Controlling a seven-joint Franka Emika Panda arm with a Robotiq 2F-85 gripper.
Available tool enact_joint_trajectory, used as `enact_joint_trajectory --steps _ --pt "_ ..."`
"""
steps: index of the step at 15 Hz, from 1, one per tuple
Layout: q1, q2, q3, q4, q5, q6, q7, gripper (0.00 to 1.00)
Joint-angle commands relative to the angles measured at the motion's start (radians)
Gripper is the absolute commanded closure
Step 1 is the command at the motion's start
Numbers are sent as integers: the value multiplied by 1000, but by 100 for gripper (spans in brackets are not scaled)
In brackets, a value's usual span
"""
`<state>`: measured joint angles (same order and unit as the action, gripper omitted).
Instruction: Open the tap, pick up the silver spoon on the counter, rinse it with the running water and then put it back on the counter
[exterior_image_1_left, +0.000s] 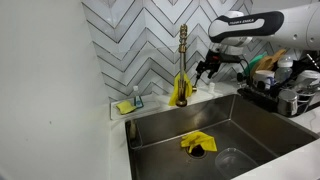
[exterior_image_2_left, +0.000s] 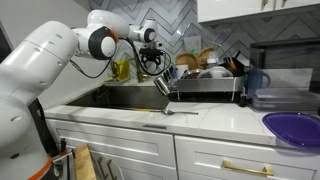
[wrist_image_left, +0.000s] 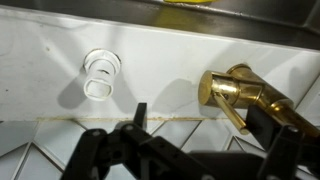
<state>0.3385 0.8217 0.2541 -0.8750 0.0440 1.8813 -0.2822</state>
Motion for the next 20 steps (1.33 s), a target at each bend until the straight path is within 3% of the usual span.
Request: enact_joint_trajectory --steps 1,8,20 --pt "12 11 -20 18 -29 -18 10 0" --pt "15 10 -26 18 -37 -26 10 0" --pt "-40 -104 41 -77 56 -87 -33 0"
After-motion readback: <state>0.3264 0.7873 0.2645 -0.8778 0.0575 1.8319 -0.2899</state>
